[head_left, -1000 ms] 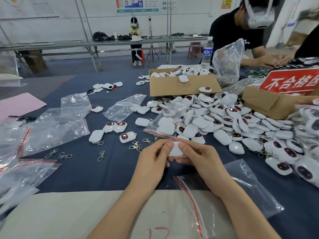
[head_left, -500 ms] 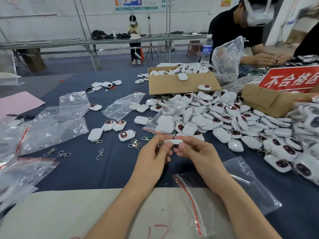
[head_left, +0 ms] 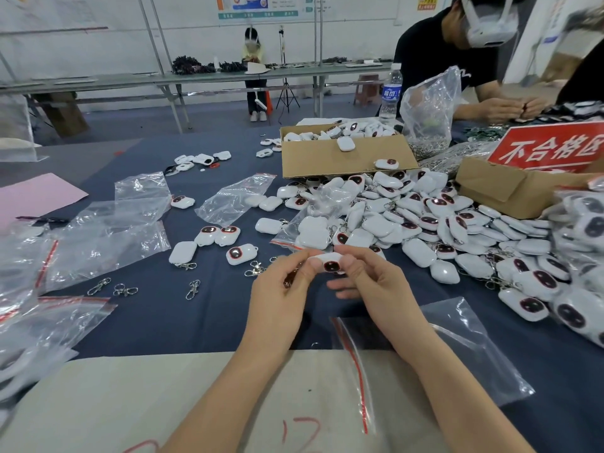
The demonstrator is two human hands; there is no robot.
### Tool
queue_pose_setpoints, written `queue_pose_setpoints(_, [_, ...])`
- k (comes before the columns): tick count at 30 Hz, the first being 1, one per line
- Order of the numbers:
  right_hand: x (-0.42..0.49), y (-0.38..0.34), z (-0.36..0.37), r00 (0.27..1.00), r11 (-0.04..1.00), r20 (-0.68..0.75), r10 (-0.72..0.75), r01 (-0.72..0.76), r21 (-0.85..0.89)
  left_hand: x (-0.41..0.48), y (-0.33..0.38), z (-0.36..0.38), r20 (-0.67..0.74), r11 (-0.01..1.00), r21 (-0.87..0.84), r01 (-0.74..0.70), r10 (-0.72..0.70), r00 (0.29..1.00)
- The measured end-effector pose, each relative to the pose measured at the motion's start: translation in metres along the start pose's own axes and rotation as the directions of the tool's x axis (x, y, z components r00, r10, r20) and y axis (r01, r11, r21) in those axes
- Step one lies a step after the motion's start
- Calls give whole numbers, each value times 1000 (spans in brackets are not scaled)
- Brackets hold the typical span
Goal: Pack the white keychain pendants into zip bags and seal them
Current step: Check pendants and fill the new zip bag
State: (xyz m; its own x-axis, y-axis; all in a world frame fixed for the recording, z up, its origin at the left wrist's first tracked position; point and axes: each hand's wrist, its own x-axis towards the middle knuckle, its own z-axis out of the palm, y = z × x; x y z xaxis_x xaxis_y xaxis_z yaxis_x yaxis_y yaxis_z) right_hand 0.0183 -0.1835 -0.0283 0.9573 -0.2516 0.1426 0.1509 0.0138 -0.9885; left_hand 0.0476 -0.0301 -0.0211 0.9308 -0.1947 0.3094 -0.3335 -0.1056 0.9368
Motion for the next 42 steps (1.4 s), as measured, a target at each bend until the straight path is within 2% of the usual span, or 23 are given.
queue_pose_setpoints(3, [1,1,-4,995,981,-87,-39,22,-193,-5,4,-11,-69,999,-1,51,-51,996])
queue_pose_setpoints(6, [0,3,-9,979,897,-189,-78,-14,-441,-18,5,-25,46,988,15,156,-157,987])
queue_pose_setpoints(9, [-3,2,-4,979,801,-158,-131,11,-599,-33,3,-34,151,981,79,180,-190,970])
queue_pose_setpoints(13, [-7,2,0,987,715,-80,-141,45,-698,-40,9,-29,257,972,83,221,-235,937])
queue_pose_setpoints(19, [-6,2,-1,983,693,-110,-146,22,-721,-48,16,-10,367,952,154,264,-303,879])
queue_pose_setpoints(23, [-5,-2,-3,978,674,-162,-134,-30,-738,-55,19,0,276,955,162,248,-285,918])
queue_pose_setpoints(27, [-4,-5,-5,967,697,-205,-152,-42,-715,-60,19,6,220,945,290,154,-222,950])
queue_pose_setpoints(30, [-4,-7,-6,962,736,-232,-146,-51,-676,-61,22,10,162,955,261,140,-187,969])
queue_pose_setpoints(34, [-2,-8,-8,958,743,-270,-97,-111,-660,-65,25,16,233,975,202,96,-143,962])
queue_pose_setpoints(37, [-2,-9,-10,943,773,-321,-86,-140,-619,-69,18,20,315,953,303,-13,-87,945])
queue_pose_setpoints(39, [-2,-9,-12,933,786,-349,-84,-153,-599,-71,16,22,319,921,379,-88,-41,947])
queue_pose_setpoints(42, [0,-9,-15,933,809,-346,-102,-125,-574,-70,13,23,277,923,371,-101,-6,961])
